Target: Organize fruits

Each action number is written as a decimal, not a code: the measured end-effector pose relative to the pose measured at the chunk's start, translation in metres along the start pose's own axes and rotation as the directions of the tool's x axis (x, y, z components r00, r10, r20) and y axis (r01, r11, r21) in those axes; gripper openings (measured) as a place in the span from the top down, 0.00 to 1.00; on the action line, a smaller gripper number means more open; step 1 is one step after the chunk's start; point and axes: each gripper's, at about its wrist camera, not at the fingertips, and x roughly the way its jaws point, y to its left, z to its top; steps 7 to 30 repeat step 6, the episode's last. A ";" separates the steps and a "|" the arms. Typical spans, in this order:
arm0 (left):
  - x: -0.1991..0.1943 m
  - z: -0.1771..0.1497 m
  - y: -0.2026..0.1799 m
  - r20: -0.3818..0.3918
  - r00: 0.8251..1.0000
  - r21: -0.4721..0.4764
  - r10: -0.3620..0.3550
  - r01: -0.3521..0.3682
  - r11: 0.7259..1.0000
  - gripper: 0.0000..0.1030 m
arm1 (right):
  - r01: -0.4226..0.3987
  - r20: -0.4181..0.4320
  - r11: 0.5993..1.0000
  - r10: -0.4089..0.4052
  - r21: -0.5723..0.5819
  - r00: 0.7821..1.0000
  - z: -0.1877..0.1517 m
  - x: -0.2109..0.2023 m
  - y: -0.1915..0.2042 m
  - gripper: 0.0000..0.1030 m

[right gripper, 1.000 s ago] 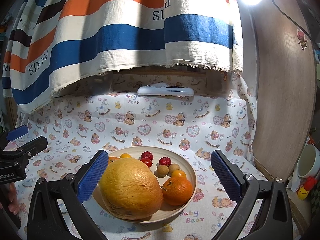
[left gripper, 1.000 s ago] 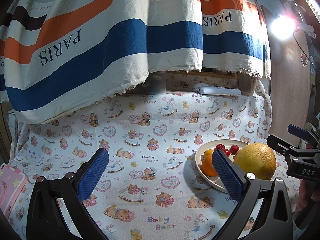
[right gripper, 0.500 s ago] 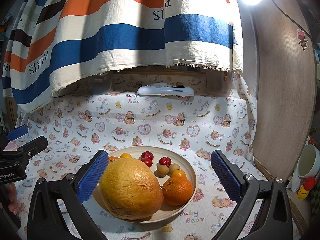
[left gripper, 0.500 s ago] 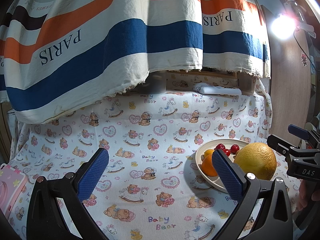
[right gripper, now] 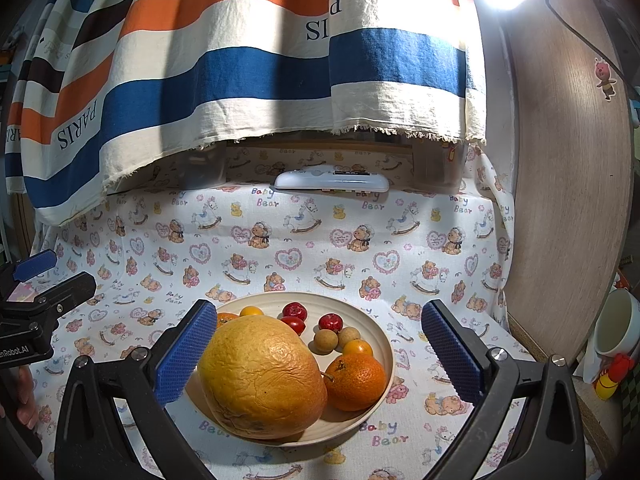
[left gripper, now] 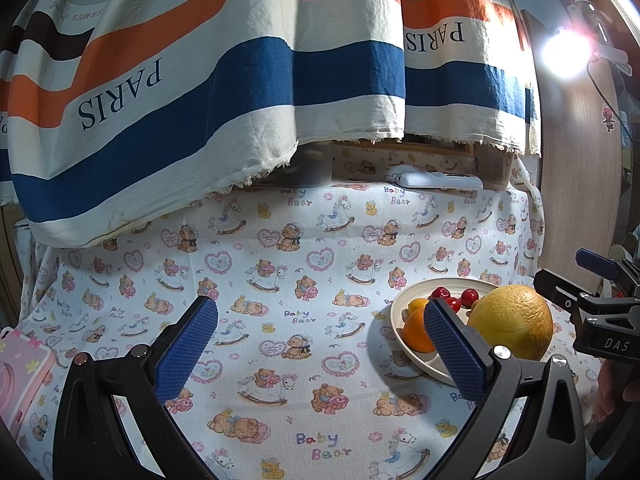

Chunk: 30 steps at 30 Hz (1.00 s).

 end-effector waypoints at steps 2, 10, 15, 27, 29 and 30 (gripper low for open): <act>0.000 0.000 0.000 0.000 1.000 0.000 0.000 0.000 1.000 0.01 | 0.000 0.000 1.000 0.000 0.000 1.000 0.000 0.000 0.000 0.00; 0.000 0.000 0.001 0.000 1.000 0.000 0.000 0.000 1.000 0.01 | -0.001 -0.001 1.000 0.001 0.000 1.000 0.000 0.000 0.000 0.00; 0.000 0.000 0.001 0.000 1.000 0.000 0.000 0.000 1.000 0.01 | -0.001 -0.001 1.000 0.001 0.000 1.000 0.000 0.000 0.000 0.00; 0.000 0.000 0.001 0.000 1.000 0.000 0.000 0.000 1.000 0.01 | -0.001 -0.001 1.000 0.001 0.000 1.000 0.000 0.000 0.000 0.00; 0.000 0.000 0.001 0.000 1.000 0.000 0.000 0.000 1.000 0.01 | -0.001 -0.001 1.000 0.001 0.000 1.000 0.000 0.000 0.000 0.00; 0.000 0.000 0.001 0.000 1.000 0.000 0.000 0.000 1.000 0.01 | -0.001 -0.001 1.000 0.001 0.000 1.000 0.000 0.000 0.000 0.00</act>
